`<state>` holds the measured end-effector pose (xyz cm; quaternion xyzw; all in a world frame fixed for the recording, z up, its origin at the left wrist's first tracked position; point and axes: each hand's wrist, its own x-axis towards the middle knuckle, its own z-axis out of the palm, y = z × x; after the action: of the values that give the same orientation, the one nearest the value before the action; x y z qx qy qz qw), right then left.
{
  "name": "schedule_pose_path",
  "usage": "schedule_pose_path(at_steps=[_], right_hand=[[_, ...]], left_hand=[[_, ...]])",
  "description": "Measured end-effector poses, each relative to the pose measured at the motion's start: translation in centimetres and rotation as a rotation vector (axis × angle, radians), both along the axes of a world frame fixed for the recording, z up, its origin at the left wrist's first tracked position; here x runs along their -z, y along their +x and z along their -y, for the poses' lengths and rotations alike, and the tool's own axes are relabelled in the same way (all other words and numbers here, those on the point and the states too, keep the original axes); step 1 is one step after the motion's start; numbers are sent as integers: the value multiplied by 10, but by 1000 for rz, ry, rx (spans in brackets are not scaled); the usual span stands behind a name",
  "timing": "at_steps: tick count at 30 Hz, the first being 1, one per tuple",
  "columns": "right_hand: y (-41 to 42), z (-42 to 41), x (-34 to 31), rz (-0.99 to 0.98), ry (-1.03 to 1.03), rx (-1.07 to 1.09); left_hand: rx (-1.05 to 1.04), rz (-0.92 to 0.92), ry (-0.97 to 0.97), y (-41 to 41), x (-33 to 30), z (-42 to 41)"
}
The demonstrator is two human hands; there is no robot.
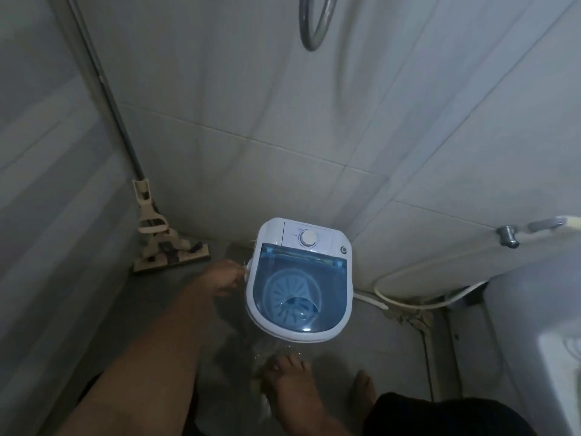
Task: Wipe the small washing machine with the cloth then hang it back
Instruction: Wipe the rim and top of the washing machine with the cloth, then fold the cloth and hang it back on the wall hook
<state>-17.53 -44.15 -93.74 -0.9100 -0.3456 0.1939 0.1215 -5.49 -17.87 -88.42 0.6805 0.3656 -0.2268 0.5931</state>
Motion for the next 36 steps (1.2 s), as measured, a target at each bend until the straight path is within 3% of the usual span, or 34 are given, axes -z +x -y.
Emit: schedule_pose_path(at_steps=[5, 9, 13, 17, 23, 36], right_hand=[[2, 12, -71, -746, 581, 876], [22, 30, -124, -1015, 963, 1152], [47, 39, -180, -1045, 1196, 1057], [63, 34, -238, -949, 1267, 939], [77, 34, -302, -729, 1278, 816], [88, 28, -364, -732, 1295, 747]], left_hand=[[88, 143, 181, -32, -60, 15], [147, 166, 95, -61, -119, 51], [219, 285, 19, -71, -170, 89], [241, 424, 12, -73, -212, 121], [112, 667, 44, -67, -262, 139], [80, 785, 261, -47, -299, 123]])
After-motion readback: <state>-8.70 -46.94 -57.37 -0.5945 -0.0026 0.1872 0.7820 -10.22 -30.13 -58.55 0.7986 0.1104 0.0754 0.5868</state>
